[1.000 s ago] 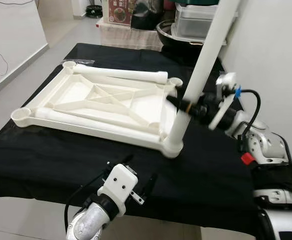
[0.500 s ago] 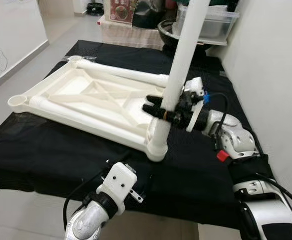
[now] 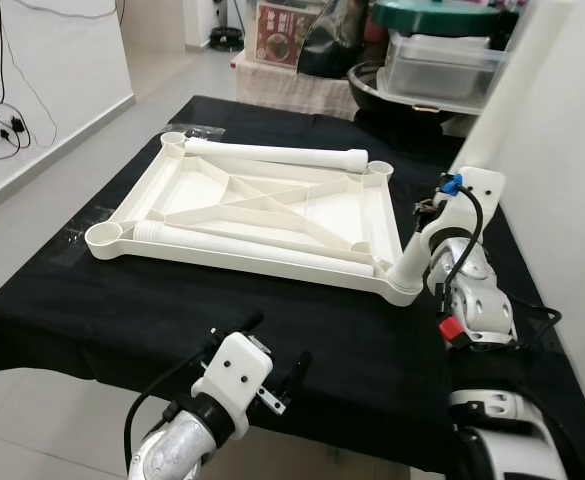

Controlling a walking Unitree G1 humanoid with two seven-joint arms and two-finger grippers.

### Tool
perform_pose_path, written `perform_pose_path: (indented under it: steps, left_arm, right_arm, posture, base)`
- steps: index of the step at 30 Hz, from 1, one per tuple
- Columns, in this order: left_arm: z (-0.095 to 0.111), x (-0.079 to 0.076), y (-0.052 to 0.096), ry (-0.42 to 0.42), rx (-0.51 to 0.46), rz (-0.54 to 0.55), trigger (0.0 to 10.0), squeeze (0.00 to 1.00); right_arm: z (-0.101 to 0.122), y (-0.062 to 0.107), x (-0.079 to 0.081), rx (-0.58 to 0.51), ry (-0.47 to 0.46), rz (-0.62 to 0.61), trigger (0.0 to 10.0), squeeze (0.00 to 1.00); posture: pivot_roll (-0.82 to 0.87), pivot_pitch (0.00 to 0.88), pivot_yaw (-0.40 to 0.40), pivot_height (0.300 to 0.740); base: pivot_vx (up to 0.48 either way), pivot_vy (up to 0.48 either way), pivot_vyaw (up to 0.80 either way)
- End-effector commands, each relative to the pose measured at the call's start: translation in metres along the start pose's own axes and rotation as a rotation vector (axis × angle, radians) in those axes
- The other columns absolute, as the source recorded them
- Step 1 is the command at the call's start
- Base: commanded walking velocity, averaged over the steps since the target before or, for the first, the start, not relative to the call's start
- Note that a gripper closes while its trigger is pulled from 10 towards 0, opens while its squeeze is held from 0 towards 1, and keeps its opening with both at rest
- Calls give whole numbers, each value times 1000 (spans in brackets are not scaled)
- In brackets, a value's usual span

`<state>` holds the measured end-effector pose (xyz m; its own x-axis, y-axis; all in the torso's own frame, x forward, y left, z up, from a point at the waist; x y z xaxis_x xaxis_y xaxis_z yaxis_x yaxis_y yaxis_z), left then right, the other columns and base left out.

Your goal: Building children table

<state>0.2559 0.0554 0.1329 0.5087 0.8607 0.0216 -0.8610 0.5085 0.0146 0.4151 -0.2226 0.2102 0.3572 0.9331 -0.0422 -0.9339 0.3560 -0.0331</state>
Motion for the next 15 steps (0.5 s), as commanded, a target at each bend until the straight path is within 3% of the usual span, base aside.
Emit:
perform_pose_path:
  steps: [1, 2, 3, 4, 5, 8, 9, 10, 11, 12, 14, 15]
  left_arm:
    - [-2, -1, 1, 6, 13, -5, 10000, 0]
    - [-3, -1, 1, 4, 13, -4, 10000, 0]
    - [-3, 0, 1, 4, 14, -4, 10000, 0]
    - [-3, 0, 1, 4, 14, -4, 10000, 0]
    - [-3, 0, 1, 4, 14, -3, 10000, 0]
    - [-3, 0, 1, 4, 14, -3, 10000, 0]
    - [-3, -1, 1, 4, 15, -3, 10000, 0]
    - [-3, -1, 1, 6, 14, -3, 10000, 0]
    - [-3, -1, 1, 6, 14, -3, 10000, 0]
    - [-3, -1, 1, 7, 14, -3, 10000, 0]
    - [-3, -1, 1, 7, 14, -3, 10000, 0]
    - [-3, -1, 1, 8, 13, -3, 10000, 0]
  right_arm:
    - [-44, 3, -19, 168, 22, -69, 0, 0]
    - [-44, 9, -6, 169, -19, -60, 353, 0]
    - [-25, 11, 22, 68, -93, 55, 10000, 1000]
    - [-25, 11, 22, 68, -93, 55, 10000, 1000]
    - [-3, 11, 42, -41, -137, 163, 10000, 1000]
    - [-3, 11, 42, -41, -137, 163, 10000, 1000]
    - [12, 11, 54, -117, -158, 232, 10000, 1000]
    - [29, 13, 67, -194, -205, 436, 10000, 0]
    - [29, 13, 67, -194, -205, 436, 10000, 0]
    - [35, 18, 78, -202, -231, 655, 10000, 0]
    - [35, 18, 78, -202, -231, 655, 10000, 0]
    - [41, 27, 82, -213, -263, 810, 10000, 0]
  posture:
    - [100, 72, -116, 740]
    - [99, 72, -115, 740]
    - [99, 71, -115, 740]
    - [99, 71, -115, 740]
    - [100, 71, -115, 740]
    - [100, 71, -115, 740]
    - [100, 71, -115, 740]
    - [97, 72, -119, 740]
    - [97, 72, -119, 740]
    - [98, 69, -120, 740]
    - [98, 69, -120, 740]
    - [95, 67, -119, 740]
  base:
    - [0, 0, 0]
    - [0, 0, 0]
    - [0, 0, 0]
    - [0, 0, 0]
    - [0, 0, 0]
    - [0, 0, 0]
    - [0, 0, 0]
    - [0, 0, 0]
    - [0, 0, 0]
    - [0, 0, 0]
    - [0, 0, 0]
    - [0, 0, 0]
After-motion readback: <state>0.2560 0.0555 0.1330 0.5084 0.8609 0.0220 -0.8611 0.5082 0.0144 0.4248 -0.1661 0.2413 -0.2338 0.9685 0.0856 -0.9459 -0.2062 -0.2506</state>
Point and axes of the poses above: a point about 5 cm out from each wrist's last joint towards the gripper, its own y axis pointing back from the gripper into the wrist, its own z axis along the axis of the wrist's last joint, x = y × z, the point moved 6 cm from there along -y, pointing out of the wrist towards the gripper, and after that the axes turned 10 degrees about y, right-handed, at the moved point
